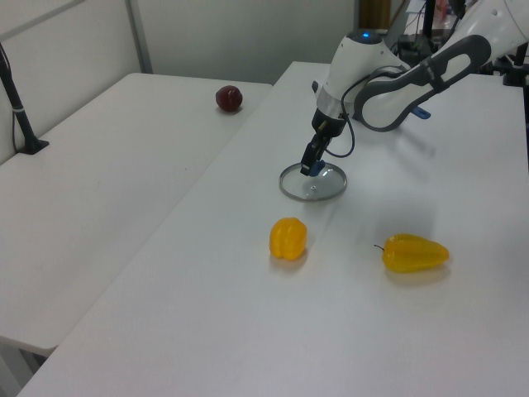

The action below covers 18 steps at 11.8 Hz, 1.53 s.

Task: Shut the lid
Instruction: 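Close the gripper on the blue knob of the glass lid, then lift the glass lid and carry it over the black saucepan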

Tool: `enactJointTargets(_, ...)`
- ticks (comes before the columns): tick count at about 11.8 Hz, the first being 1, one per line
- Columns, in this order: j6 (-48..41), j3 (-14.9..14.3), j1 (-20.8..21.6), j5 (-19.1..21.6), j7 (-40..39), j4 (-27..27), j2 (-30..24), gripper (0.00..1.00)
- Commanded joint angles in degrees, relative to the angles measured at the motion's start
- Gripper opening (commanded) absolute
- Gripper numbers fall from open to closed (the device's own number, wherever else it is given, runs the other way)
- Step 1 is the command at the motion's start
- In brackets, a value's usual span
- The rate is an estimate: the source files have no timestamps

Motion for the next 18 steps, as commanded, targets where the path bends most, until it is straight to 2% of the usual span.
enactJointTargets(1, -0.06, -0.36, 0.56, -2.24, 1.31, -0.9, -0.68, 0.79)
enactJointTargets(6, -3.13, -0.36, 0.56, -2.51, 1.13, -0.9, -1.47, 0.65)
enactJointTargets(7, -4.53, -0.36, 0.47, -2.86, 1.13, -0.73, -1.91, 0.57)
enactJointTargets(9, -8.65, -0.36, 0.3, -2.77, 1.4, -0.38, -3.92, 0.5)
enactJointTargets(10, -10.24, -0.45, -0.05, -2.6, 1.48, 0.84, -4.72, 0.46)
enactJointTargets(14, -23.68, -1.24, -3.13, -2.25, 1.49, 11.47, -5.34, 0.43)
enactJointTargets(18, -25.38, -1.41, -10.85, -2.16, 0.87, 16.93, -5.34, 0.43)
